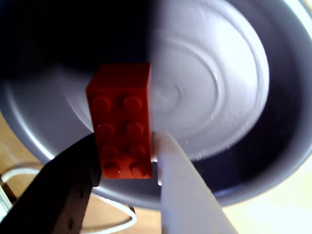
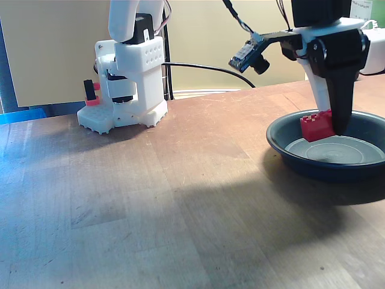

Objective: Grasp a lego block and put it in the bin.

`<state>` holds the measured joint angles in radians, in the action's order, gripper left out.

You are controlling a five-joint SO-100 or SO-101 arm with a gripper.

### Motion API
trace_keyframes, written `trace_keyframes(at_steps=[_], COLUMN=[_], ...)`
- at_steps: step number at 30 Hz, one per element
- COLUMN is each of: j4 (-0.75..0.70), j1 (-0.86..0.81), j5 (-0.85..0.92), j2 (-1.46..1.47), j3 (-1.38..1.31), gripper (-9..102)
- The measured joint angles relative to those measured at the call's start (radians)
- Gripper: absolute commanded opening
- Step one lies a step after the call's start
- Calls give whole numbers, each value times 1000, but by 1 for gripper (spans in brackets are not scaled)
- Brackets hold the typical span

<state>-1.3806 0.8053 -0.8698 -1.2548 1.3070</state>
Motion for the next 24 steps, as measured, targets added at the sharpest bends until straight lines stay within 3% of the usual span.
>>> trace_keyframes(at_steps=[5, 12, 14, 17, 24], j4=[-17, -17, -17, -17, -54], j1=[3, 5, 5, -5, -34], j5=[0, 0, 0, 3, 126], j2=[0, 0, 0, 0, 0], j3=[0, 0, 0, 0, -8], gripper=[16, 17, 13, -1, 0])
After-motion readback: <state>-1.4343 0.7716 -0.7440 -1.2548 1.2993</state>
